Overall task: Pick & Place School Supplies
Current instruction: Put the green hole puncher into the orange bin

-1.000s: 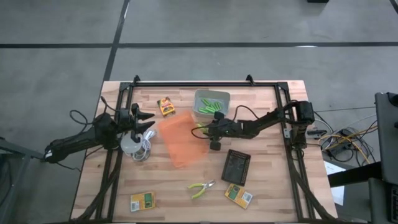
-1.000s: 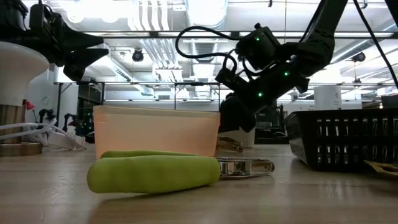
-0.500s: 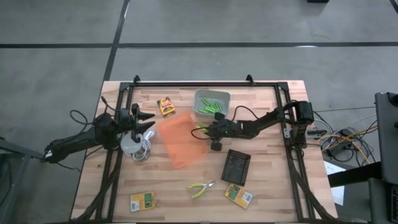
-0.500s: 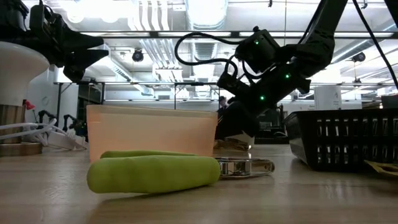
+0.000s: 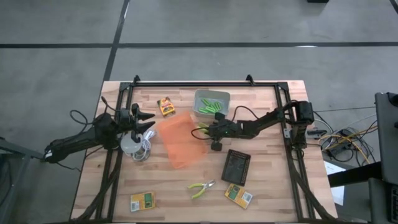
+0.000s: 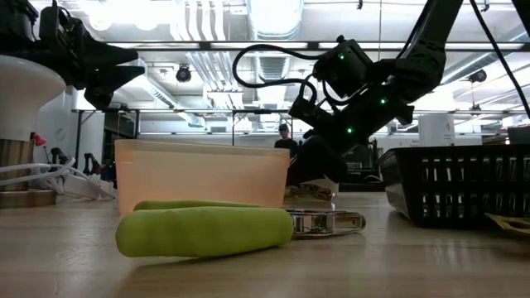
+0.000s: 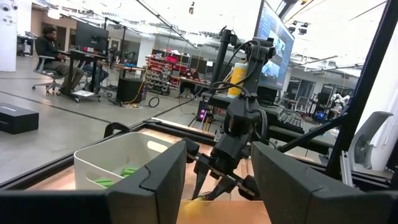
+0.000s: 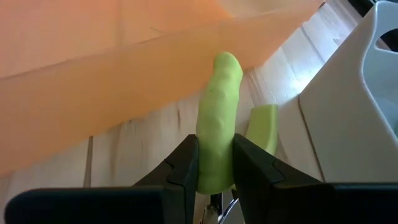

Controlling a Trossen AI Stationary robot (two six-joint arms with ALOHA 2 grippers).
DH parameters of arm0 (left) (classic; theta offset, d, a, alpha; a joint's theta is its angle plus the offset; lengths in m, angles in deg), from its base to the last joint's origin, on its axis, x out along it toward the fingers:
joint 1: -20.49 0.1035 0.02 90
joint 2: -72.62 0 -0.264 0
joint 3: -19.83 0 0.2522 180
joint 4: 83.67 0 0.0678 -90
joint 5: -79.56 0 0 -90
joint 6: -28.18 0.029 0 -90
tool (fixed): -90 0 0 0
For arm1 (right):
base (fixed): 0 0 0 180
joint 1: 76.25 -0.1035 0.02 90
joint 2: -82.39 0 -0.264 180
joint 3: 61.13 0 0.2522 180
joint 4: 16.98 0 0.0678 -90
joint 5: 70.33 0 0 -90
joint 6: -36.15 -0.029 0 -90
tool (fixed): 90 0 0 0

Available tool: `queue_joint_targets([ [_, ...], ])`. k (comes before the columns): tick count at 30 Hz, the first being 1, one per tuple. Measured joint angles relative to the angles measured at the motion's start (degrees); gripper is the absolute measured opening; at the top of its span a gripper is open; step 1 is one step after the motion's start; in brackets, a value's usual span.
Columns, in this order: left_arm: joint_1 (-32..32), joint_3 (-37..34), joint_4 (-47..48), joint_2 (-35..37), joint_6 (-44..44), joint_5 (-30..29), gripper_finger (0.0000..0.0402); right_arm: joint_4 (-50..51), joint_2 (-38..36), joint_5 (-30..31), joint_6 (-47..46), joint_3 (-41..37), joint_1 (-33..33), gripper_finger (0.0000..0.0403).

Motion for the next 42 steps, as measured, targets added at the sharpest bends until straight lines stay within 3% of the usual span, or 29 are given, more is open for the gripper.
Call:
queue_joint_targets([
  [15,0.01,0.01,0.02,0.00,0.00,0.00,0.0188,2.44,-8.94,1.30,2.94,-0.20,-0.02,0.0075],
  [28,0.02,0.02,0.51,0.00,0.00,0.00,0.0188,16.49,-35.57,-5.12,9.22,-2.87,0.00,0.0075],
  [35,0.02,0.00,0.52,0.00,0.02,0.02,0.0188,29.00,-49.28,-14.42,7.61,-3.26,-0.02,0.0075],
  [42,0.02,0.00,0.52,0.00,0.00,0.02,0.0188,29.15,-53.18,-28.96,6.71,-3.26,-0.06,0.0076],
])
